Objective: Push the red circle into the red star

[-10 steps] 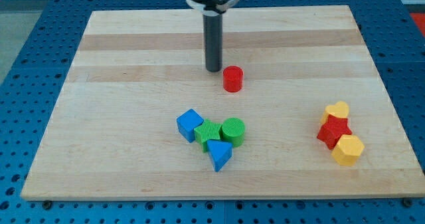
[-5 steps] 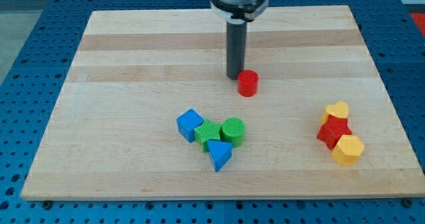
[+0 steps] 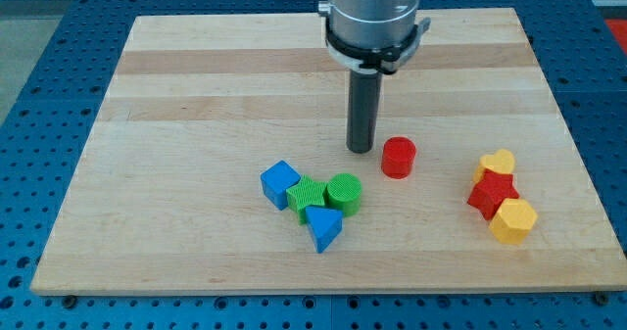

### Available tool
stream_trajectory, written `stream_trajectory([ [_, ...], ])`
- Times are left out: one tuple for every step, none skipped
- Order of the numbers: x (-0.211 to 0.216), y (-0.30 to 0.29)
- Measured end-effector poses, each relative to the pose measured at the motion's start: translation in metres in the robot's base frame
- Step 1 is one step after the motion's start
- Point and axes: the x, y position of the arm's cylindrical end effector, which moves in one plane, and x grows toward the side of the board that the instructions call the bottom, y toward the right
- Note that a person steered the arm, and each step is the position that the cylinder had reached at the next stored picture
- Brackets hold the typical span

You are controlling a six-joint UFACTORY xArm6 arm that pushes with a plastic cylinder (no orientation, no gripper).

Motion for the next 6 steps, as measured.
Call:
stream_trajectory([
  [0.007,0.000],
  [0.013,0.012],
  [0.013,0.035],
  [0.015,0.058],
  [0.029,0.074],
  [0.041,0.088],
])
